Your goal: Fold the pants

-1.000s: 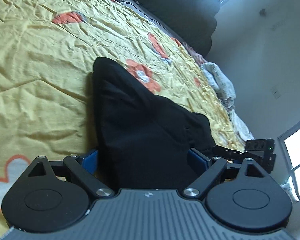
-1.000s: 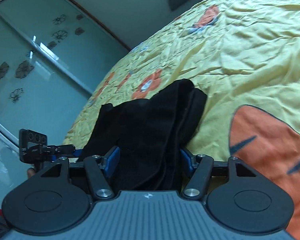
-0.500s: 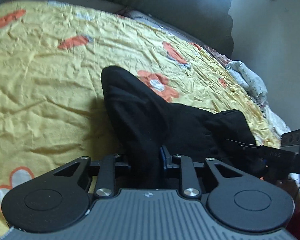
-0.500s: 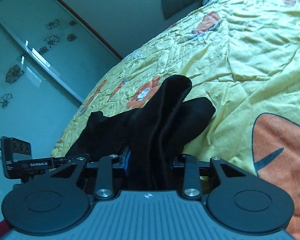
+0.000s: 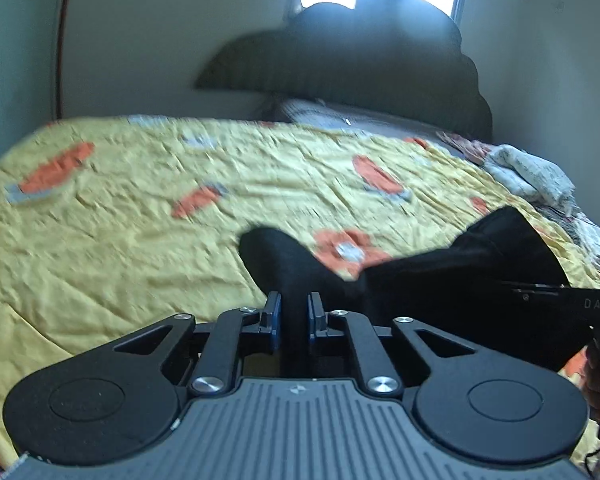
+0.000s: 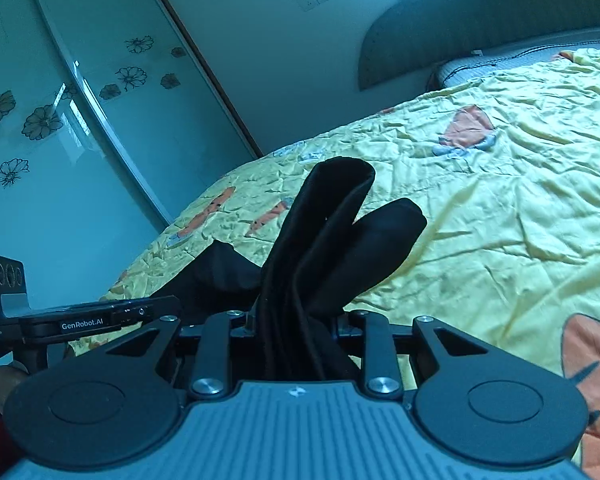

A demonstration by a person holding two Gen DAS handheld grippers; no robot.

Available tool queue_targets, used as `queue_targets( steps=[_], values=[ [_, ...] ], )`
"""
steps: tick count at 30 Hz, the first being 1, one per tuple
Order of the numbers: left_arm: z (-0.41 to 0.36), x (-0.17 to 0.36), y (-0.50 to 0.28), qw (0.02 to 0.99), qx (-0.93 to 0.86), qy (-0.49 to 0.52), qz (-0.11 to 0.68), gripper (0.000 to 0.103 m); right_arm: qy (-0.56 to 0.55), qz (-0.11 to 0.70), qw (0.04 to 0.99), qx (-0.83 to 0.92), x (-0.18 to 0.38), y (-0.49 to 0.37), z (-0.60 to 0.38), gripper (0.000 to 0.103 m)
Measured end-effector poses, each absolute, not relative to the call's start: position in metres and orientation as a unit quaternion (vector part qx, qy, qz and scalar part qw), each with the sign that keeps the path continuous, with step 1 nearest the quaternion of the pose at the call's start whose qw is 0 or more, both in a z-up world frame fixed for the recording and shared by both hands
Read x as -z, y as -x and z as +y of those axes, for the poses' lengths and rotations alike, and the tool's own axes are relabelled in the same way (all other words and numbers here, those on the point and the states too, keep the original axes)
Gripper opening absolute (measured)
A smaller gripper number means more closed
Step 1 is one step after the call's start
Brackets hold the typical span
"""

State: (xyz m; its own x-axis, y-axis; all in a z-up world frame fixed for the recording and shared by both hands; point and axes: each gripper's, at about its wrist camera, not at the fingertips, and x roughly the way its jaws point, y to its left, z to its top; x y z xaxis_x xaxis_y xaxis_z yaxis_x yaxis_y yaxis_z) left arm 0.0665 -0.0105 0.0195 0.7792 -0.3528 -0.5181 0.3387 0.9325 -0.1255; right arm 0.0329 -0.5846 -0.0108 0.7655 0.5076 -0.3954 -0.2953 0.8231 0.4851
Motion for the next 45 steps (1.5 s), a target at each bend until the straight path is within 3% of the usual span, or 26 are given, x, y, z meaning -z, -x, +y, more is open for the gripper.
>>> queue_targets(
  steps=[6,7,8,10,11,17,21,23,26,27,28,30,31,35,45],
  values=[
    [0.011,-0.044,-0.085,0.949,0.155,0.025,0.272,0.011,-0.202,0.253,0.918,-0.228,-0.001,-0.046,-0.573,0.027],
    [0.019,-0.044,-0.09,0.943,0.156,0.047,0.289,0.022,-0.192,0.257,0.919,-0.228,-0.002,-0.049,-0.57,0.027],
    [0.029,-0.04,-0.094,0.934,0.164,0.074,0.31,0.023,-0.181,0.261,0.922,-0.223,-0.002,-0.051,-0.568,0.027],
    [0.045,-0.025,-0.1,0.91,0.179,0.122,0.353,0.045,-0.172,0.276,0.922,-0.212,0.003,-0.052,-0.572,0.027],
    [0.05,-0.015,-0.103,0.898,0.183,0.139,0.374,0.051,-0.175,0.282,0.921,-0.205,0.007,-0.052,-0.576,0.027],
    [0.052,0.041,-0.113,0.82,0.25,0.217,0.466,0.058,-0.237,0.316,0.901,-0.18,0.047,-0.057,-0.607,0.029],
    [0.04,0.052,-0.116,0.813,0.278,0.237,0.453,0.074,-0.266,0.323,0.888,-0.189,0.061,-0.062,-0.617,0.034],
    [0.035,0.056,-0.119,0.806,0.287,0.262,0.447,0.079,-0.276,0.328,0.882,-0.197,0.066,-0.064,-0.621,0.043],
    [0.021,0.06,-0.126,0.796,0.3,0.282,0.443,0.079,-0.291,0.332,0.873,-0.205,0.073,-0.067,-0.625,0.046],
    [0.014,0.06,-0.126,0.801,0.294,0.277,0.441,0.073,-0.302,0.331,0.868,-0.214,0.076,-0.068,-0.626,0.048],
    [0.009,0.059,-0.126,0.807,0.285,0.265,0.444,0.053,-0.313,0.328,0.864,-0.219,0.078,-0.07,-0.627,0.048],
    [0.001,0.058,-0.125,0.827,0.257,0.223,0.447,0.024,-0.315,0.325,0.865,-0.219,0.079,-0.071,-0.625,0.042],
    [0.0,0.057,-0.123,0.832,0.258,0.214,0.441,0.021,-0.309,0.327,0.867,-0.216,0.079,-0.071,-0.623,0.034],
    [-0.002,0.045,-0.107,0.863,0.249,0.181,0.401,0.019,-0.297,0.319,0.876,-0.208,0.076,-0.065,-0.618,0.029],
    [-0.004,-0.015,-0.086,0.926,0.217,0.073,0.299,0.018,-0.277,0.265,0.889,-0.251,0.025,-0.063,-0.586,0.027]
  ],
)
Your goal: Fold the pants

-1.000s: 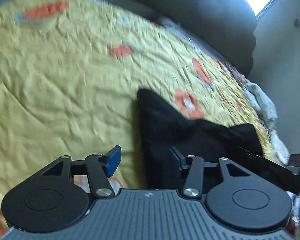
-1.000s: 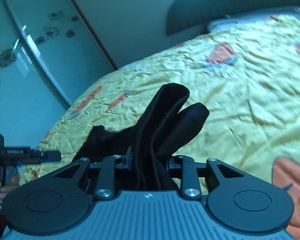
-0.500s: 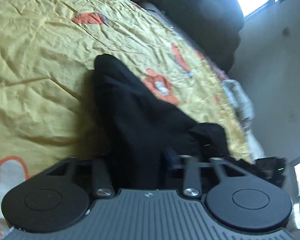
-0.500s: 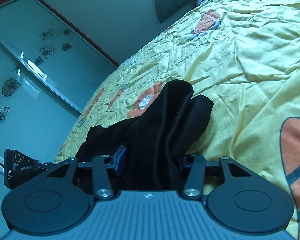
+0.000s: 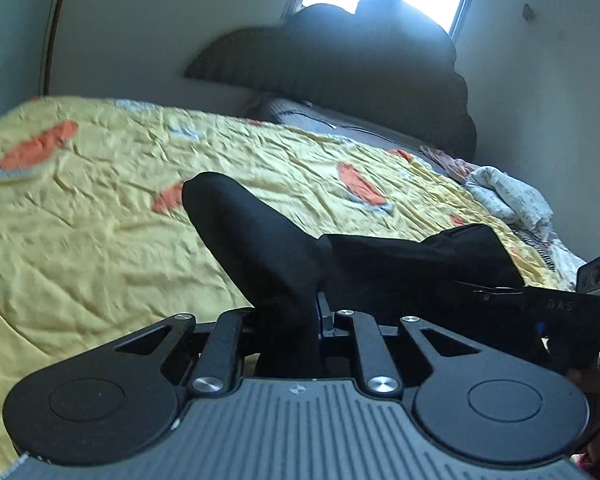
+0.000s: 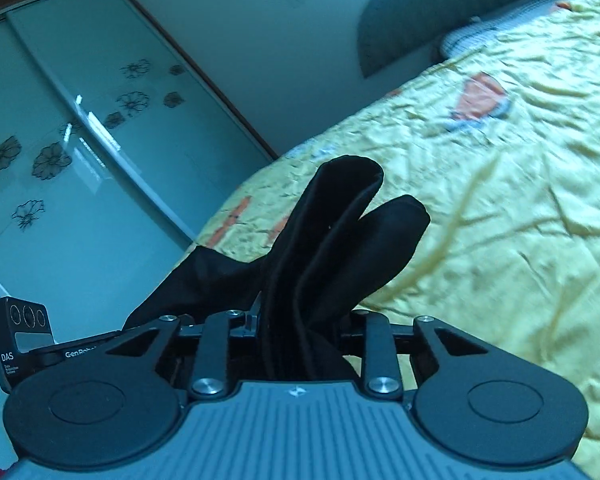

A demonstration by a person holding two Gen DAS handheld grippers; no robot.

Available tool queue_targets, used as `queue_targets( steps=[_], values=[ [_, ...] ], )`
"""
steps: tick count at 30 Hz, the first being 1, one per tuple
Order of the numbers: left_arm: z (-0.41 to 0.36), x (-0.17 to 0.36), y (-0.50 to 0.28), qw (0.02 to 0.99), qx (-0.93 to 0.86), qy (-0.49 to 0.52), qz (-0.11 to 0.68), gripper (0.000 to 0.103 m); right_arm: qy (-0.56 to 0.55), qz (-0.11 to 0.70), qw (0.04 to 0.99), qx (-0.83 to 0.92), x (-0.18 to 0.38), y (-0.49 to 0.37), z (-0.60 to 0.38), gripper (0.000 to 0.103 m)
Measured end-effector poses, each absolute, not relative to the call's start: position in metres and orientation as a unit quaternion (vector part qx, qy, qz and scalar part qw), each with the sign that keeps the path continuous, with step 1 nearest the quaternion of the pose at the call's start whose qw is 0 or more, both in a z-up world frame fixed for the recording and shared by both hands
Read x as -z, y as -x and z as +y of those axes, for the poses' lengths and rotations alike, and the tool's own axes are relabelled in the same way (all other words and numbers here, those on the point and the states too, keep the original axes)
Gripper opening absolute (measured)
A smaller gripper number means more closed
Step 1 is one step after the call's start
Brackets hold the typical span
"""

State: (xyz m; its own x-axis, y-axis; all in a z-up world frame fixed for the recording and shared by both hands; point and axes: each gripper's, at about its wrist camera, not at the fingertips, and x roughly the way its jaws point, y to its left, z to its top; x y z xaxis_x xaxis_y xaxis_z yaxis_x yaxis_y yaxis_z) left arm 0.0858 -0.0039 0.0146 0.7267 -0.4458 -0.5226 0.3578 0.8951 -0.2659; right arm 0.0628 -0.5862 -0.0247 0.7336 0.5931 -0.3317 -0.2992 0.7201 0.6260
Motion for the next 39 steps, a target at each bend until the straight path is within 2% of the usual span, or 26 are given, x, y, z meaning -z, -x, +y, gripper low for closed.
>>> queue_targets(
  steps=[16,21,27,30,31,33,34,36,37,39],
  values=[
    [0.028,-0.041,-0.168,0.948,0.139,0.008,0.287,0.018,-0.261,0.251,0.892,-0.271,0.004,-0.161,-0.53,0.027],
    [0.03,-0.032,-0.196,0.952,0.124,-0.008,0.281,0.018,-0.251,0.254,0.897,-0.259,0.006,-0.194,-0.514,0.027],
    [0.039,-0.001,-0.222,0.94,0.114,0.011,0.322,0.018,-0.245,0.291,0.895,-0.232,0.032,-0.223,-0.504,0.028],
    [0.043,0.012,-0.226,0.937,0.109,0.013,0.331,0.019,-0.247,0.313,0.893,-0.208,0.048,-0.23,-0.504,0.039],
    [0.043,0.015,-0.226,0.936,0.108,0.011,0.334,0.023,-0.255,0.317,0.891,-0.203,0.053,-0.231,-0.507,0.043],
    [0.044,0.019,-0.226,0.937,0.096,-0.001,0.335,0.042,-0.278,0.317,0.883,-0.207,0.06,-0.228,-0.517,0.046],
    [0.045,0.02,-0.225,0.938,0.087,-0.007,0.334,0.047,-0.285,0.317,0.882,-0.202,0.062,-0.225,-0.521,0.051],
    [0.048,0.022,-0.222,0.94,0.066,-0.019,0.334,0.051,-0.281,0.315,0.887,-0.186,0.061,-0.219,-0.53,0.052],
    [0.049,0.023,-0.22,0.941,0.061,-0.022,0.332,0.057,-0.269,0.314,0.895,-0.17,0.057,-0.213,-0.532,0.053],
    [0.052,0.024,-0.216,0.943,0.046,-0.025,0.33,0.061,-0.193,0.284,0.934,-0.097,0.041,-0.193,-0.525,0.058]
  ],
)
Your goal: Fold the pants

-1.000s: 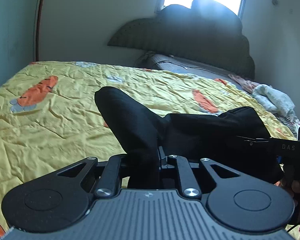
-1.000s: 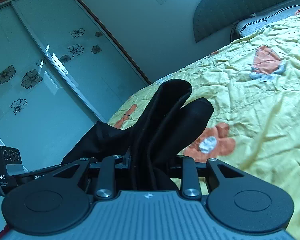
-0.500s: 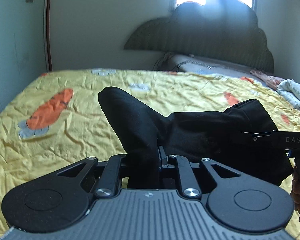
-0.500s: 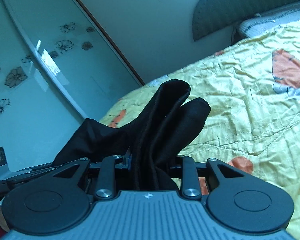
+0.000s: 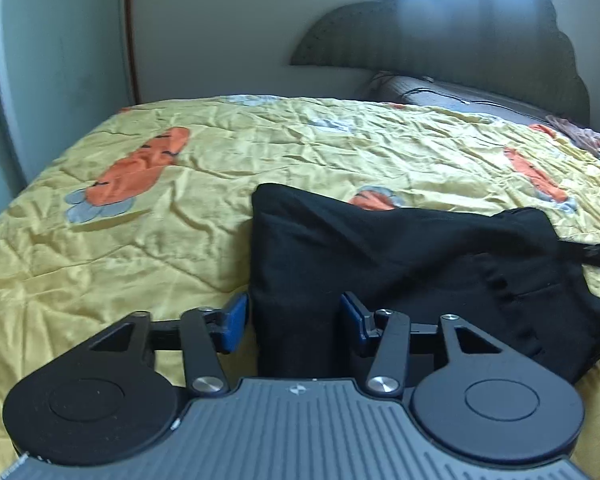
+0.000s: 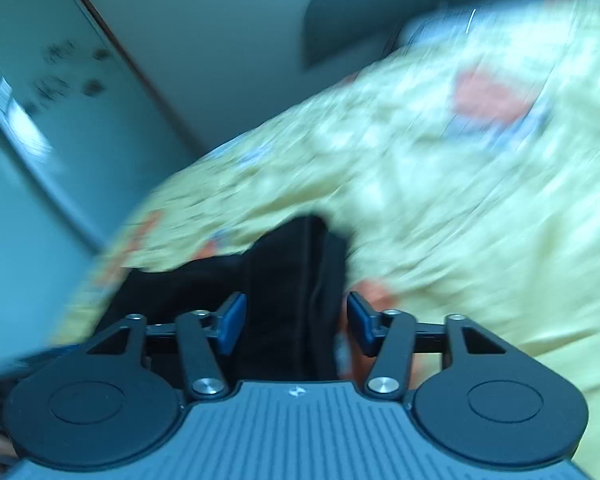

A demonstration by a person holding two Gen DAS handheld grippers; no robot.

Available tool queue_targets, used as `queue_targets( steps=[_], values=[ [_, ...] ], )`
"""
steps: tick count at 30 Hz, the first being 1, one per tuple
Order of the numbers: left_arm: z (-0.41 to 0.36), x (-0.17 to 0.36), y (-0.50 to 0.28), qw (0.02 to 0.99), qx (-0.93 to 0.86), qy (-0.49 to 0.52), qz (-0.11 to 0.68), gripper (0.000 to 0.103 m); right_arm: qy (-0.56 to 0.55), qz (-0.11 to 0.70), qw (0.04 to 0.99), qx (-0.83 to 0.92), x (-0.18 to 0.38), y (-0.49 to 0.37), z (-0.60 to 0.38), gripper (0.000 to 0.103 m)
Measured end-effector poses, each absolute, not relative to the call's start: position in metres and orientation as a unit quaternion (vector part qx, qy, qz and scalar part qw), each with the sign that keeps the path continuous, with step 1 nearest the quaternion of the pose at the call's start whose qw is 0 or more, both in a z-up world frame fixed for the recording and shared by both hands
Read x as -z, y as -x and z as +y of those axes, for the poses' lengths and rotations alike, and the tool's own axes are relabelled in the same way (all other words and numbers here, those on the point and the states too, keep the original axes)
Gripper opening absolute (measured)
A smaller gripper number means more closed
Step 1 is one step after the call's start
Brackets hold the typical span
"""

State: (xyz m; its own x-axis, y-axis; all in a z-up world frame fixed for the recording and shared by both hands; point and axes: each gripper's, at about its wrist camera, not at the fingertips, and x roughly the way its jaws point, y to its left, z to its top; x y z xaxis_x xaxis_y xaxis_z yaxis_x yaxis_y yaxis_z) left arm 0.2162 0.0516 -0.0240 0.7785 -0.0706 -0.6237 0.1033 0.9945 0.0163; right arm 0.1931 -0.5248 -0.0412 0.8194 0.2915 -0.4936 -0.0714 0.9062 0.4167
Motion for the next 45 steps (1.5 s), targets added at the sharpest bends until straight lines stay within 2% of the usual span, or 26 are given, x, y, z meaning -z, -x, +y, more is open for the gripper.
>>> queue_targets(
  steps=[2,4,9,15,16,19,20,28,31,34,38,45],
  values=[
    [0.053,0.025,-0.212,0.943,0.037,-0.026,0.329,0.065,-0.076,0.233,0.968,-0.057,0.024,-0.17,-0.502,0.058],
    [0.054,0.025,-0.211,0.943,0.032,-0.024,0.331,0.069,-0.028,0.202,0.974,-0.096,0.013,-0.15,-0.484,0.058],
    [0.056,0.026,-0.208,0.942,0.022,-0.021,0.334,0.072,0.038,0.264,0.949,-0.17,0.024,-0.152,-0.443,0.056],
    [0.061,0.016,-0.188,0.942,0.016,-0.011,0.335,0.073,-0.022,0.276,0.952,-0.133,0.022,-0.15,-0.455,0.056],
    [0.062,0.015,-0.183,0.941,0.017,-0.004,0.339,0.075,-0.034,0.274,0.951,-0.136,0.019,-0.144,-0.457,0.06],
    [0.061,0.015,-0.165,0.937,0.033,0.018,0.347,0.081,-0.084,0.271,0.948,-0.142,0.012,-0.123,-0.46,0.085],
    [0.06,0.016,-0.158,0.936,0.037,0.023,0.35,0.081,-0.098,0.273,0.947,-0.142,0.009,-0.115,-0.462,0.088],
    [0.054,0.021,-0.119,0.928,0.059,0.039,0.365,0.087,-0.09,0.325,0.933,-0.126,0.004,-0.073,-0.444,0.094],
    [0.052,0.026,-0.109,0.926,0.057,0.035,0.373,0.088,-0.089,0.322,0.933,-0.135,0.003,-0.059,-0.437,0.095],
    [0.052,0.03,-0.1,0.924,0.052,0.037,0.378,0.088,-0.084,0.307,0.939,-0.128,0.006,-0.049,-0.43,0.102],
    [0.054,0.034,-0.092,0.922,0.05,0.043,0.381,0.089,-0.048,0.307,0.946,-0.094,0.018,-0.047,-0.419,0.102],
    [0.052,0.038,-0.083,0.924,0.041,0.035,0.38,0.092,-0.047,0.313,0.944,-0.091,0.03,-0.042,-0.416,0.102]
  ],
)
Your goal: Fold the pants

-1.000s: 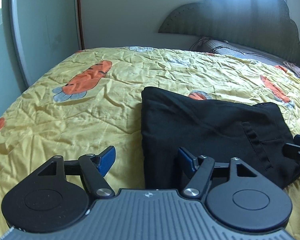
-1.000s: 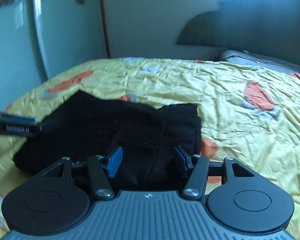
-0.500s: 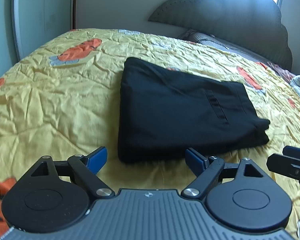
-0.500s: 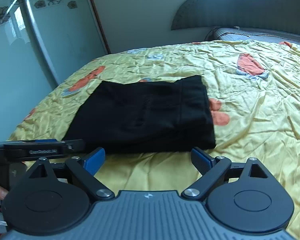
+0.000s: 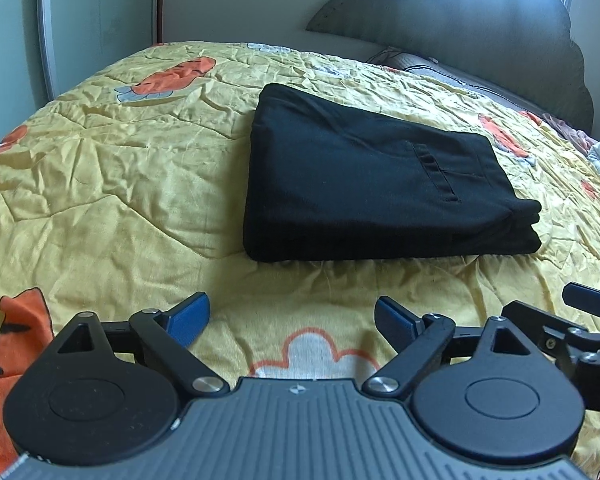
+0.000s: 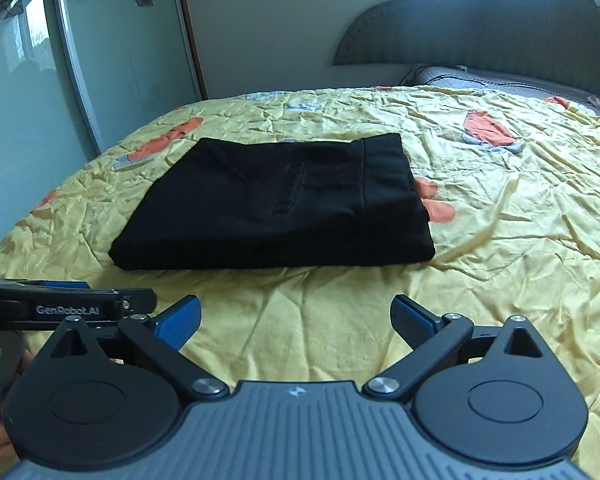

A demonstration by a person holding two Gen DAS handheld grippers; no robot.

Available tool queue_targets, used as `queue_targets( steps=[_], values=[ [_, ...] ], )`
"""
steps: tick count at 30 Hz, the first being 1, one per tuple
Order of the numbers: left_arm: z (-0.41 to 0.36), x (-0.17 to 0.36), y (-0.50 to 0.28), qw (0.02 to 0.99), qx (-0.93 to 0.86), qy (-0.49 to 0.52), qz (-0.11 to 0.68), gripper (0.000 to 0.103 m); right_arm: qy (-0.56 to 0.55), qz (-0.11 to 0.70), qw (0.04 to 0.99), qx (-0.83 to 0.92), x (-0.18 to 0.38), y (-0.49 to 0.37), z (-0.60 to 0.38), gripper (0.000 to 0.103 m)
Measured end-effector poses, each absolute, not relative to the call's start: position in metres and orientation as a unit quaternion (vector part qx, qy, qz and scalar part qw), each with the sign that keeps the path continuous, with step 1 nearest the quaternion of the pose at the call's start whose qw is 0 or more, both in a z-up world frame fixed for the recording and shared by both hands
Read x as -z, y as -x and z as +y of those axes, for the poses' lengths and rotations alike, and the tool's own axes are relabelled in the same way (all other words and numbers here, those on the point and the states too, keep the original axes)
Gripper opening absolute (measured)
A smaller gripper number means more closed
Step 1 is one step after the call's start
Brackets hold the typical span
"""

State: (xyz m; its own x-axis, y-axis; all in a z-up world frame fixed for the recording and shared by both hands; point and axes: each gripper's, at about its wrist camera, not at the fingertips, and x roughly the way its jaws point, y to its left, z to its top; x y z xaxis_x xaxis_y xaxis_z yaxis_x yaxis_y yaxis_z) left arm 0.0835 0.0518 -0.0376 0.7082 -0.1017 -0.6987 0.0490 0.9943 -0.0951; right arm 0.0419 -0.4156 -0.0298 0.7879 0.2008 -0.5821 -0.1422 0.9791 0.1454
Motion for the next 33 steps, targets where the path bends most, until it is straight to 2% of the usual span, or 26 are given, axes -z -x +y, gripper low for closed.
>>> queue_targets(
  steps=[16,33],
  values=[
    [0.039,0.05,-0.076,0.934,0.018,0.005,0.356,0.102,-0.027,0.337,0.939,-0.067,0.056,-0.057,-0.416,0.102],
    [0.036,0.055,-0.072,0.942,0.007,-0.001,0.336,0.103,-0.004,0.321,0.945,-0.056,0.064,-0.058,-0.413,0.103]
  ],
)
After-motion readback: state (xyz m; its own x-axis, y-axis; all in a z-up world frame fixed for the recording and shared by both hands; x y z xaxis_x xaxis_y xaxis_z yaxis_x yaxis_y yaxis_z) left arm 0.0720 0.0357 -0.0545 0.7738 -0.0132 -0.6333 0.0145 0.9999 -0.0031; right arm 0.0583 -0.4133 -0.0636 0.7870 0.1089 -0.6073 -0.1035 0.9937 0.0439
